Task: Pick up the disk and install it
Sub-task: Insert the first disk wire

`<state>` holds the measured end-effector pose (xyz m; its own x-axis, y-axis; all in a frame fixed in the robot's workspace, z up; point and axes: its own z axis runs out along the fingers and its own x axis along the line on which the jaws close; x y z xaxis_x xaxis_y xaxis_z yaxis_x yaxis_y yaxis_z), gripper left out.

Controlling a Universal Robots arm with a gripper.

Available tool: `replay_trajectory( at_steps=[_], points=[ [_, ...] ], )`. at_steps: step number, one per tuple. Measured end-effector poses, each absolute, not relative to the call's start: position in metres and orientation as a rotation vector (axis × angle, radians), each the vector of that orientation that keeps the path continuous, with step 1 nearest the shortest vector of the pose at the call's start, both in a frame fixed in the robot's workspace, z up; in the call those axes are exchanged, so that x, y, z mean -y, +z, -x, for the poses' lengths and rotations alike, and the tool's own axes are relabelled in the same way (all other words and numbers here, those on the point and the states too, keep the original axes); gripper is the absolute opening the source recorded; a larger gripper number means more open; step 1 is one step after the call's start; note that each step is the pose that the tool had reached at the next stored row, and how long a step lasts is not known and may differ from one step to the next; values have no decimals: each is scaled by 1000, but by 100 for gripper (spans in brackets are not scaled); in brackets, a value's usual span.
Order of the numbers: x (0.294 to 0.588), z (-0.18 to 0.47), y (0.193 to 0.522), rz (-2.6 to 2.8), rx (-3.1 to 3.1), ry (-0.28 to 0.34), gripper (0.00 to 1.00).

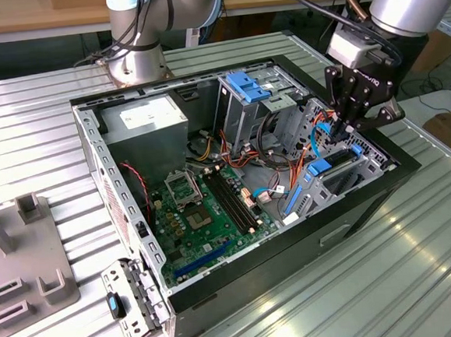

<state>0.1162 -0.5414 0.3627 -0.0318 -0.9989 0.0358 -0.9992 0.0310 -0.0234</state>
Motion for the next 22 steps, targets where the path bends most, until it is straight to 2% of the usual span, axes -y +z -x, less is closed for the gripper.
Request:
replay_trajectory(
  at_steps=[22],
  points=[
    [546,-113,362,-2176,2245,72,16]
  ],
)
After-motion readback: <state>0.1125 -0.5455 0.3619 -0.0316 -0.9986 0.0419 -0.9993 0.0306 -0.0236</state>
